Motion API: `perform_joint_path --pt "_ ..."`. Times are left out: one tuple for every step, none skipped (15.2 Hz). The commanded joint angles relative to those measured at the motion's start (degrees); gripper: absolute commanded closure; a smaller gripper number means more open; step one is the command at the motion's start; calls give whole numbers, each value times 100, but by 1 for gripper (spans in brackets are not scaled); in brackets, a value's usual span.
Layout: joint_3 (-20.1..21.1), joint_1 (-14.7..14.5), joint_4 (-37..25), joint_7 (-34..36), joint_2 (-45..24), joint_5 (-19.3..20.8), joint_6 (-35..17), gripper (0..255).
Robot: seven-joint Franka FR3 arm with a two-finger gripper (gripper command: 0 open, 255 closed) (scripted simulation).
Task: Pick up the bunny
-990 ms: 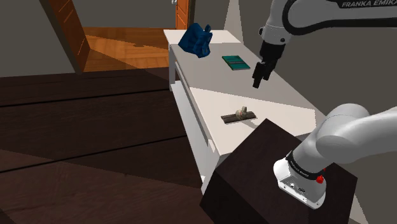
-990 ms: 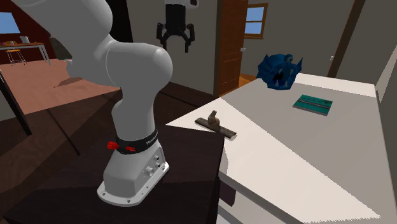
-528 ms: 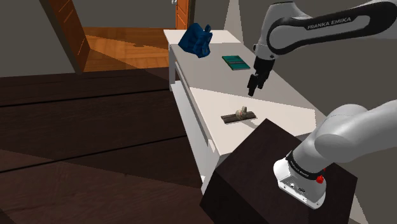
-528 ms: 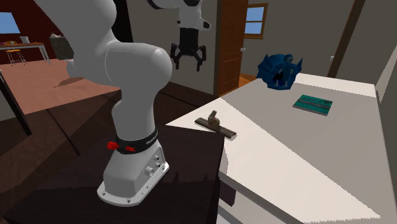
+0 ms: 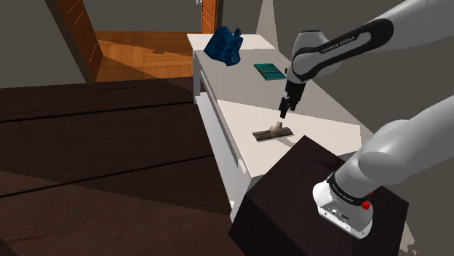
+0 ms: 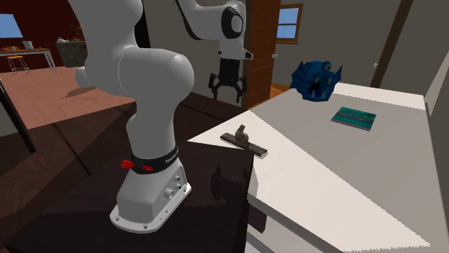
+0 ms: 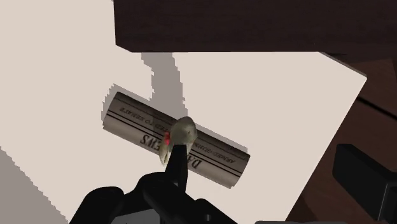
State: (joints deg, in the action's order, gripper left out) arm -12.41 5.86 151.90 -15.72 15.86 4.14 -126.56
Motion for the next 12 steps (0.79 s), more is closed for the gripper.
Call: perform_joint_path --pt "-146 54 -35 -201 -462 -24 -404 0" --pt "-207 71 -74 -300 -697 -61 -580 0" --pt "-264 89 -121 -405 -936 -110 -751 0" --pt "-314 109 -177 -517 -1180 -173 -917 0" --pt "-358 130 -240 -635 -1428 -248 -1076 0" --pt "-393 156 -312 -760 -1678 -335 -1229 0" --pt "-418 187 -392 -891 -1930 -434 -1374 0" --pt "-423 208 -433 -956 -2053 -485 -1442 0" --pt "-411 213 -432 -985 -2140 -527 -1526 0" --pt "-400 217 -432 -1015 -2227 -570 -1609 0" --pt "-387 222 -434 -1046 -2316 -615 -1692 0" --pt "-373 227 -437 -1079 -2405 -662 -1774 0"
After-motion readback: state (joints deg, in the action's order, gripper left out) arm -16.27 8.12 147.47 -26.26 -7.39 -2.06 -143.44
